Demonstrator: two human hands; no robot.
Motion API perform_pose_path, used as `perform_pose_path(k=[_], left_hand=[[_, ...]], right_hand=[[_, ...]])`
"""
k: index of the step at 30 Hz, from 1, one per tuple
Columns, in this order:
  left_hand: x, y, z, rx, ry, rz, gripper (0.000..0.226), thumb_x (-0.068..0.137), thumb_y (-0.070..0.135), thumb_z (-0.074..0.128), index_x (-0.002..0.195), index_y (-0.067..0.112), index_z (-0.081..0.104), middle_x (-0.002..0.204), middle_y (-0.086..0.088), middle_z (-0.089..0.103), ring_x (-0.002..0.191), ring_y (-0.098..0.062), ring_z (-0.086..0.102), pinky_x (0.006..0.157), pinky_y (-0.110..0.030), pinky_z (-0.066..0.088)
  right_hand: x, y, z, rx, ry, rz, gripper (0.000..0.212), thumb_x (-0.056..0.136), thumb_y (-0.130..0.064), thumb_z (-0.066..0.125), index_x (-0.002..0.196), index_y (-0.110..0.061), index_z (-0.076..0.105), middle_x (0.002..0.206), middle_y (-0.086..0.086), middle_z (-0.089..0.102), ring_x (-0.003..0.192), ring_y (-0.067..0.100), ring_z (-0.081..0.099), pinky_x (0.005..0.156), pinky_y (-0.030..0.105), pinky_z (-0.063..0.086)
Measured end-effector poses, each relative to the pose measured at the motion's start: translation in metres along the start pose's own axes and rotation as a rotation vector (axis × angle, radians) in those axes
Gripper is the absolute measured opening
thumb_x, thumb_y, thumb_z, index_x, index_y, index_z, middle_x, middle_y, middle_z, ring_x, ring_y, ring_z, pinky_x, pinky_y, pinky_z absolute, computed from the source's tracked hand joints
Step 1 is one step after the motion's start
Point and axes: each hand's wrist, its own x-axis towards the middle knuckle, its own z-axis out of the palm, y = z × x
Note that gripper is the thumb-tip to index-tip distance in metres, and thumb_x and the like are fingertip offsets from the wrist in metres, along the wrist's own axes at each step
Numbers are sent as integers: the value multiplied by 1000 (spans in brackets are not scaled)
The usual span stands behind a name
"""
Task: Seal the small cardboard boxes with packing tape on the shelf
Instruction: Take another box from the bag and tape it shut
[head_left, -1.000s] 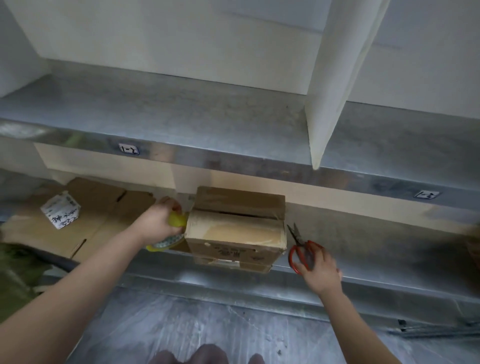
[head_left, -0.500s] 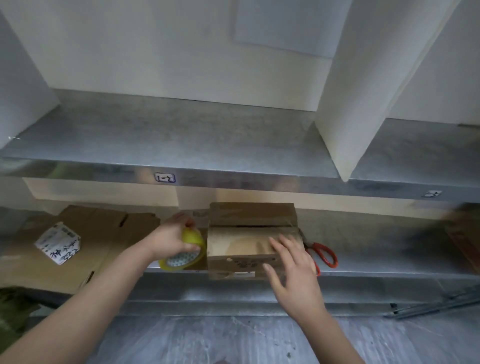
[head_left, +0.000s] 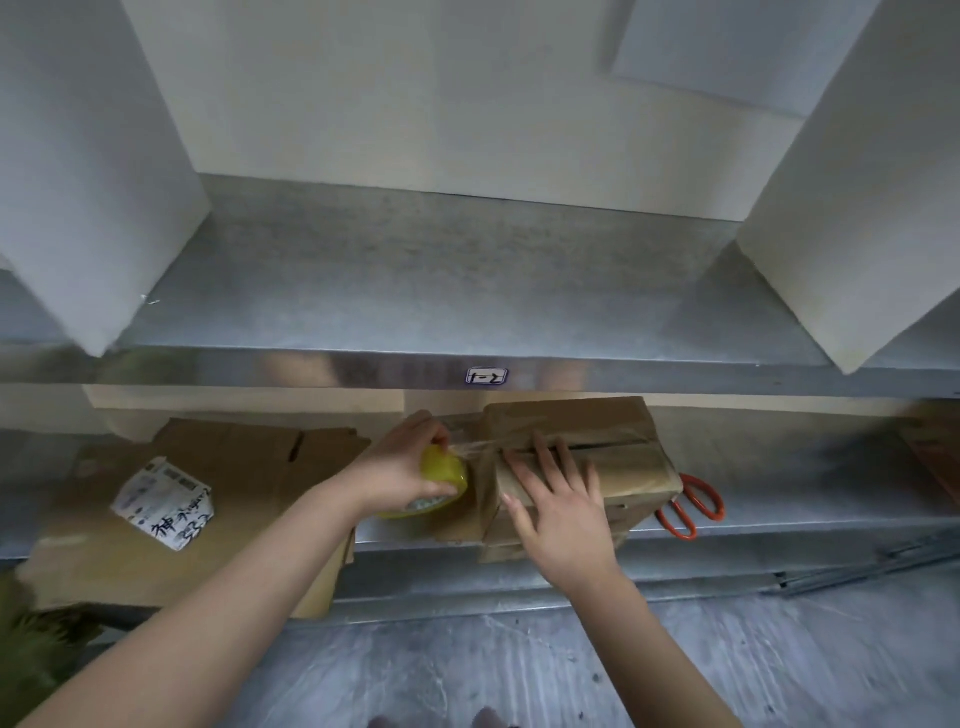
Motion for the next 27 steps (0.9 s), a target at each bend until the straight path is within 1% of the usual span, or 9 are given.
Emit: perform_pose_path(k=[2, 8, 11, 14, 17, 20, 22, 24, 27], left_hand=[[7, -5, -2, 24, -10, 35, 47, 70, 41, 80, 101, 28, 48, 106, 13, 40, 93, -9, 47, 75, -26, 40], [-2, -49, -29, 82, -30, -25, 40, 72, 41, 77, 93, 36, 43, 101, 18, 40, 93, -10, 49, 75, -29, 44], [-14, -48, -32, 47, -42, -64, 41, 68, 49, 76, 88, 42, 40, 100, 25, 38, 89, -1, 47, 70, -23, 40], [-23, -36, -25, 7, -8, -66, 44, 68, 55, 75, 90, 43, 39, 102, 27, 37, 88, 1, 47, 64, -17, 35], [-31, -24, -25, 1, 74, -24, 46, 69, 51, 77, 93, 38, 40, 104, 20, 38, 89, -6, 48, 65, -19, 34], [-41, -11, -28, 61, 144, 31, 47, 70, 46, 80, 96, 33, 43, 105, 14, 39, 86, -8, 48, 63, -13, 31], [-50, -4, -29, 114, 183, 71, 47, 71, 45, 80, 96, 30, 43, 105, 14, 39, 84, -8, 48, 61, -13, 30], [-60, 3, -30, 147, 209, 110, 45, 72, 43, 79, 96, 29, 45, 107, 11, 42, 87, -10, 51, 66, -22, 36], [-77, 13, -25, 159, 242, 179, 39, 73, 39, 76, 96, 24, 50, 105, 6, 49, 94, -17, 55, 77, -30, 43]], right_hand=[[1, -1, 0, -5, -1, 11, 60, 92, -66, 7, 149, -51, 19, 162, -7, 17, 151, 22, 8, 121, 50, 4], [2, 2, 3, -24, -10, 27, 58, 93, -64, 7, 148, -53, 16, 162, -8, 17, 151, 20, 7, 122, 48, 2], [3, 0, 2, -9, -11, 15, 60, 92, -64, 8, 149, -50, 19, 163, -8, 14, 151, 20, 5, 121, 49, -1], [3, -3, -3, 2, -6, 15, 61, 92, -64, 11, 150, -48, 20, 162, -6, 18, 151, 21, 5, 121, 51, 1], [4, -9, -11, -8, 32, -12, 56, 95, -55, 29, 149, -41, 28, 157, -1, 29, 150, 26, 12, 120, 54, 11], [2, -23, -19, -24, 196, -102, 43, 93, -38, 55, 135, -28, 54, 142, 3, 50, 143, 32, 31, 117, 53, 27], [-1, -39, -22, 57, 246, -128, 37, 94, -39, 53, 128, -24, 60, 134, 1, 55, 137, 27, 38, 112, 44, 37], [-4, -59, -23, 211, 195, -135, 41, 96, -43, 50, 131, -23, 58, 130, -2, 57, 130, 19, 42, 109, 34, 39], [-8, -88, -20, 619, 61, -50, 41, 92, -36, 63, 129, -20, 58, 123, -2, 62, 113, 12, 58, 97, 26, 49]])
